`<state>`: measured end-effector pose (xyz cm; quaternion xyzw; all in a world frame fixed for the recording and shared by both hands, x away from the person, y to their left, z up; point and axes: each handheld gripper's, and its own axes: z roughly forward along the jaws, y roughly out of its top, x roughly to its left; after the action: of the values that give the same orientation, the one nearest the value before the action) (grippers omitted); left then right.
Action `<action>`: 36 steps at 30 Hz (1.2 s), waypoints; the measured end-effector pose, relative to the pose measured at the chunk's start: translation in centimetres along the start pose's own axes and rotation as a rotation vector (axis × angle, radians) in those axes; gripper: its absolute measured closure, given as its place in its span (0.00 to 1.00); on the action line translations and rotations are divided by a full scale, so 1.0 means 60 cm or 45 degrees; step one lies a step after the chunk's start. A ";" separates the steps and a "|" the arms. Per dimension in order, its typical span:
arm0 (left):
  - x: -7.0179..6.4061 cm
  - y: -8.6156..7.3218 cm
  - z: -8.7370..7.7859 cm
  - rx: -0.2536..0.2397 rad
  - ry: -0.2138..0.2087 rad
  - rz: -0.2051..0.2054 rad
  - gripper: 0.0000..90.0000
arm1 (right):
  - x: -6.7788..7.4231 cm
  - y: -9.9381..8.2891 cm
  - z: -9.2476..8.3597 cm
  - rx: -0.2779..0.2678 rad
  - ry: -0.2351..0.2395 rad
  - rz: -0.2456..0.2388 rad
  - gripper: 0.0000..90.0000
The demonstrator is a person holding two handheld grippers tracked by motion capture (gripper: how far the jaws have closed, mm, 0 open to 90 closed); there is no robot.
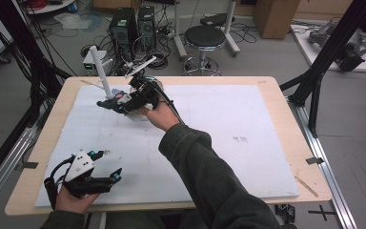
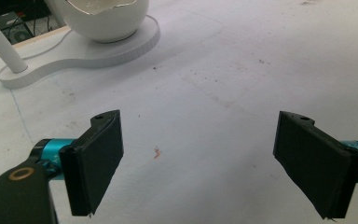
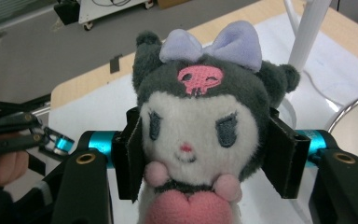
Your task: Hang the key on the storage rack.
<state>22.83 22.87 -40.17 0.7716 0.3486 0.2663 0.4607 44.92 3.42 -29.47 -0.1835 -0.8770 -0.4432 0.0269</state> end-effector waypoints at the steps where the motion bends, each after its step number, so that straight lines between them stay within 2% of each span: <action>1: 0.000 0.000 0.000 -0.003 0.001 -0.004 0.18 | -0.001 0.003 0.000 -0.003 0.005 -0.002 0.44; 6: 0.000 0.000 0.000 -0.004 0.001 -0.005 0.18 | -0.002 0.020 0.004 0.004 -0.009 -0.003 0.44; 14: 0.001 0.000 0.000 -0.003 -0.001 -0.004 0.18 | -0.002 0.048 0.013 -0.025 -0.016 -0.013 0.44; 25: 0.003 -0.001 -0.001 -0.010 0.003 -0.007 0.18 | -0.010 0.084 0.025 -0.052 -0.055 -0.018 0.44; 36: 0.004 -0.001 0.000 -0.010 0.002 -0.009 0.18 | -0.011 0.137 0.036 -0.100 -0.087 -0.032 0.44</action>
<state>22.93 23.07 -40.21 0.7685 0.3505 0.2666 0.4643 48.60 9.36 -24.62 -0.1885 -0.8616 -0.4711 -0.0161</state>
